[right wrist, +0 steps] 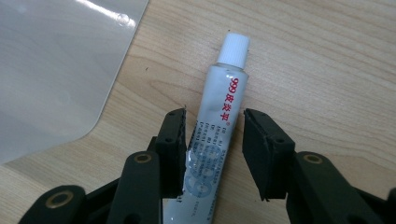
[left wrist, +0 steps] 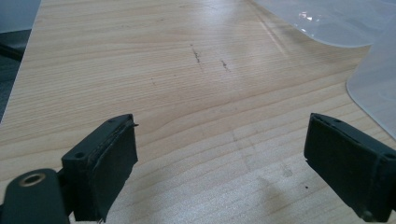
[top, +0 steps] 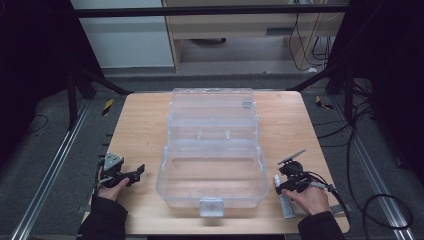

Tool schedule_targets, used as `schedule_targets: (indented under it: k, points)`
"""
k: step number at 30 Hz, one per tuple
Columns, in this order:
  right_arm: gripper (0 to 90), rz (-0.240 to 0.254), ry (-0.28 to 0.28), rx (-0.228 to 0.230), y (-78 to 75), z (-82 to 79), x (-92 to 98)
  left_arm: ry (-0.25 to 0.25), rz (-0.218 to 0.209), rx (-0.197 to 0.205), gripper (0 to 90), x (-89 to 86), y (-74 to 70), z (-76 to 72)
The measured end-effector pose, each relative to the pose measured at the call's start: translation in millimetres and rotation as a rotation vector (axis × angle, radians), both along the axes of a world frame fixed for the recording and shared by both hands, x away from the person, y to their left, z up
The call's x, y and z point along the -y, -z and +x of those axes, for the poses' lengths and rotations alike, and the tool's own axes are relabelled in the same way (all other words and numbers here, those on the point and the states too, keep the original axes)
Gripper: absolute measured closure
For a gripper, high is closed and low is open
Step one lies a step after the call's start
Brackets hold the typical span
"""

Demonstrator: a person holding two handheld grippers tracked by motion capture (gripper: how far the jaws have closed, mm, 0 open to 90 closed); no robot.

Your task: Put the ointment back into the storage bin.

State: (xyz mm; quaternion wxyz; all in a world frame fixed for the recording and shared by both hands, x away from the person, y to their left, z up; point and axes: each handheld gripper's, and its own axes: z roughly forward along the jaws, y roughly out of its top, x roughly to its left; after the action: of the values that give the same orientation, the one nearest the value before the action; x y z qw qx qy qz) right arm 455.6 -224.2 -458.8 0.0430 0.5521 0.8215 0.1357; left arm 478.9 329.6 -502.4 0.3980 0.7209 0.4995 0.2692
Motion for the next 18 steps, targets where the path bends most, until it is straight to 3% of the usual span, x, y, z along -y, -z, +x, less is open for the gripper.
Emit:
schedule_targets:
  k: [11, 18]
  points:
    - [68.6, -0.036, -0.013, -0.035, 7.0, 3.8, -5.7, 0.001, 0.000, 0.001, 8.9, 0.1, 0.0, 0.0]
    - [69.4, -0.047, -0.013, -0.040, 7.8, 4.6, -6.3, 0.001, 0.001, 0.001, 8.9, 0.2, 0.0, 0.0]
